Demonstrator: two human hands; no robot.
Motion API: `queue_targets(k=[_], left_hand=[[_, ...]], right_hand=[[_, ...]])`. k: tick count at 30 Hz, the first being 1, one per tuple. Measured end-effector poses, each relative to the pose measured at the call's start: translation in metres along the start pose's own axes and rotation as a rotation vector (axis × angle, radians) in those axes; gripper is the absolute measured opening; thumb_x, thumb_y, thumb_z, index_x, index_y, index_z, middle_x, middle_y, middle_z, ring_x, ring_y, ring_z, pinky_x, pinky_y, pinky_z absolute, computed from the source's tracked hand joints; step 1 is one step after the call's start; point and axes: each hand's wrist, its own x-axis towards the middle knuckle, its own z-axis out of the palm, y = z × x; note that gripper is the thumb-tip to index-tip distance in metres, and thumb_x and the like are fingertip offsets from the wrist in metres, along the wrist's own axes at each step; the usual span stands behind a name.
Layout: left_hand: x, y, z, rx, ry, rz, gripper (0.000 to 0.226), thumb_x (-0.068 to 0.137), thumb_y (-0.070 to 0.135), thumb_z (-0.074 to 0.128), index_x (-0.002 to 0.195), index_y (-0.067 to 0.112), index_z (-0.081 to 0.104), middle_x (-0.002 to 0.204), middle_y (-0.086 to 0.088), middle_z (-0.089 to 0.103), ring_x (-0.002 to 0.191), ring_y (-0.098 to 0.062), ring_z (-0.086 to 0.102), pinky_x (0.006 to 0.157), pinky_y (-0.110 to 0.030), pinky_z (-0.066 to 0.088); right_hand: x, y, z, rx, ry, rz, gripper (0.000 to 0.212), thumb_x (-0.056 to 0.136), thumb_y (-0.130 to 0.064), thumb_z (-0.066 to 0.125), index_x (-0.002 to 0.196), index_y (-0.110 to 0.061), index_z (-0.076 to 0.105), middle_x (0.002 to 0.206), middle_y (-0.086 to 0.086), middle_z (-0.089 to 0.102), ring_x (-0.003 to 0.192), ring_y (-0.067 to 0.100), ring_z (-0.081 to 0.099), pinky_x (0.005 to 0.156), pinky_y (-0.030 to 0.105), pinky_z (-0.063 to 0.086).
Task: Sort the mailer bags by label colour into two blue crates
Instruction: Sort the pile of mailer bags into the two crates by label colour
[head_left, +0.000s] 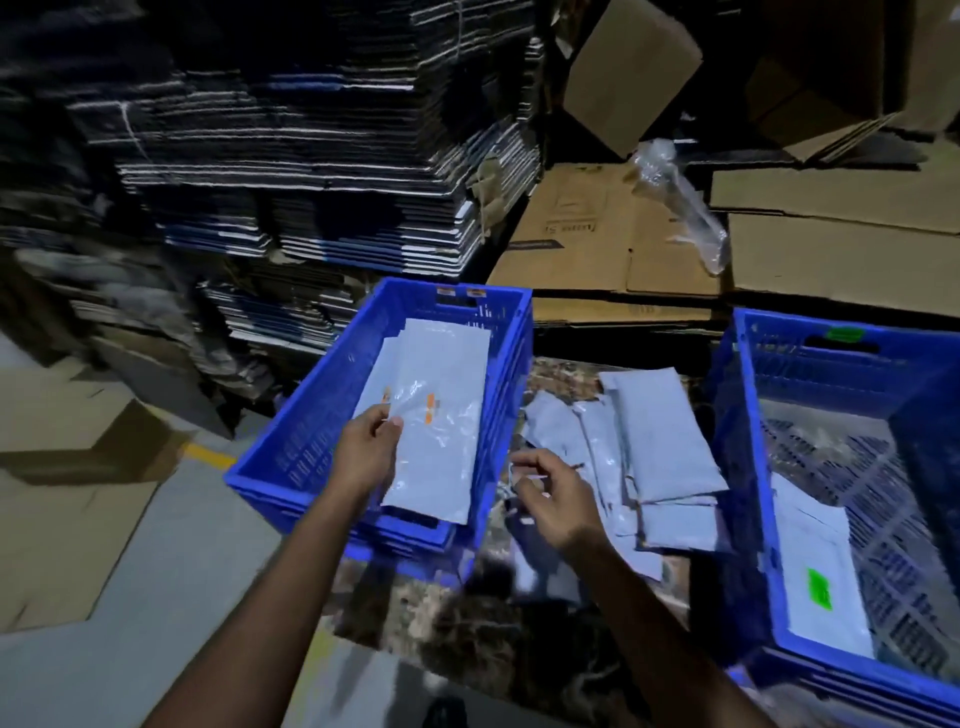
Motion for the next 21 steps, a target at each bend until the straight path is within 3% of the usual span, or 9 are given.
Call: queue_targets(k=[2, 7, 11, 14, 19, 21], left_hand=[[0.04, -0.027, -0.026, 0.123, 0.018, -0.08, 0.011, 0.09, 0.027, 0.058, 0.093, 0.021, 0.067, 0.079, -0.003, 0.069, 0.077, -0.026, 0.066, 0.073, -0.035, 0.051], [0.1, -0.067, -0.065, 0.581, -0.092, -0.194, 0.008, 0.084, 0.005, 0.063, 0.091, 0.007, 0.061, 0.092, -0.02, 0.069, 0.092, -0.033, 0.067, 0.074, -0.034, 0.049], [0.112, -0.092, -0.064, 0.939, -0.229, -0.309, 0.038, 0.09, 0.012, 0.059, 0.124, -0.001, 0.051, 0.127, -0.02, 0.06, 0.119, -0.035, 0.059, 0.092, -0.038, 0.049], [0.125, -0.092, -0.051, 0.952, -0.2, -0.135, 0.039, 0.094, 0.01, 0.052, 0.13, -0.001, 0.042, 0.127, -0.025, 0.056, 0.119, -0.04, 0.056, 0.094, -0.044, 0.047], [0.202, -0.07, -0.017, 0.898, -0.359, 0.137, 0.041, 0.091, 0.014, 0.056, 0.129, 0.006, 0.045, 0.121, -0.023, 0.058, 0.113, -0.04, 0.056, 0.089, -0.043, 0.048], [0.242, -0.053, -0.004, 0.976, -0.393, 0.249, 0.039, 0.083, 0.016, 0.065, 0.118, 0.008, 0.051, 0.118, -0.019, 0.059, 0.11, -0.038, 0.056, 0.086, -0.042, 0.049]], right_hand=[[0.019, -0.004, 0.022, -0.197, 0.058, -0.097, 0.024, 0.095, -0.013, 0.06, 0.118, -0.018, 0.063, 0.113, 0.0, 0.063, 0.101, 0.015, 0.06, 0.083, 0.016, 0.045], [0.062, -0.01, 0.077, -0.468, 0.214, -0.104, 0.045, 0.093, -0.021, 0.06, 0.134, -0.005, 0.053, 0.134, 0.015, 0.052, 0.126, 0.032, 0.048, 0.108, 0.035, 0.036], [0.072, -0.008, 0.107, -0.607, 0.255, -0.016, 0.065, 0.095, -0.031, 0.056, 0.149, -0.004, 0.033, 0.157, 0.017, 0.028, 0.146, 0.032, 0.022, 0.118, 0.042, 0.023], [0.072, -0.006, 0.117, -0.697, 0.308, 0.02, 0.069, 0.094, -0.029, 0.053, 0.153, -0.007, 0.025, 0.161, 0.012, 0.021, 0.149, 0.027, 0.016, 0.12, 0.043, 0.021], [0.078, 0.007, 0.121, -0.887, 0.359, -0.075, 0.071, 0.081, -0.013, 0.065, 0.144, 0.004, 0.037, 0.15, 0.024, 0.039, 0.14, 0.039, 0.035, 0.11, 0.055, 0.037], [0.079, 0.006, 0.122, -0.926, 0.365, -0.065, 0.071, 0.078, -0.01, 0.066, 0.143, 0.003, 0.039, 0.147, 0.022, 0.043, 0.139, 0.037, 0.038, 0.108, 0.054, 0.04]])
